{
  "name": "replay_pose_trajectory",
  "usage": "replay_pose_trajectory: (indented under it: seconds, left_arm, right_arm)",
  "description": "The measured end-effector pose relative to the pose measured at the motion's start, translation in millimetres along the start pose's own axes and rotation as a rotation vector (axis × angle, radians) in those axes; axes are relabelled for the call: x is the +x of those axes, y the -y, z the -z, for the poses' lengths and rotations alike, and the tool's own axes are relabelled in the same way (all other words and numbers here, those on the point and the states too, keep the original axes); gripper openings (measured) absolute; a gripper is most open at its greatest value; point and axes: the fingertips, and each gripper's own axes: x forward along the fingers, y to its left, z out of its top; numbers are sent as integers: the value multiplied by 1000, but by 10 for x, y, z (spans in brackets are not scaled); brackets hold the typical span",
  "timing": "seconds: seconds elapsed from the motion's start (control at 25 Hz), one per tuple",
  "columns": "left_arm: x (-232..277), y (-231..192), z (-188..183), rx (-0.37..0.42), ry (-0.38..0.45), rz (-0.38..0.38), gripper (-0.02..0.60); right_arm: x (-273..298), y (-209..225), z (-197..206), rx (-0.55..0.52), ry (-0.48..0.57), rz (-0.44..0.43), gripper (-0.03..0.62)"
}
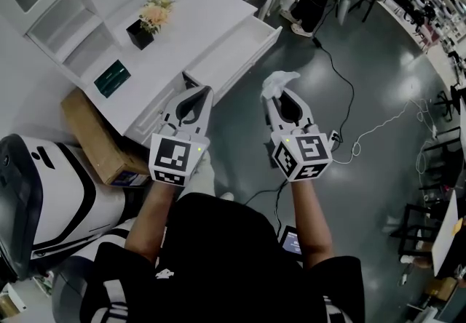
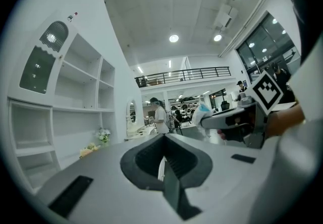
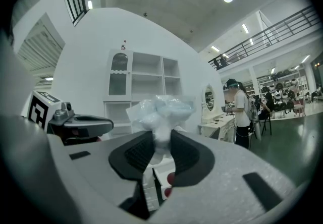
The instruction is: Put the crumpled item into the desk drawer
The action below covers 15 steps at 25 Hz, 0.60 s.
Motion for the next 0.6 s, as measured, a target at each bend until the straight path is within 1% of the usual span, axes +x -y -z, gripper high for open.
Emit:
replay_pose_trajectory:
  seconds: [0.32,0.6]
  left_arm:
    - [117,-222,61,1,-10,-17,6]
    - [318,-407,60,3,-13,-18,6]
  right_arm:
    - [242,-2,-35,-16,-1,-19,86]
    - [501,74,-69,-4,2,-20,86]
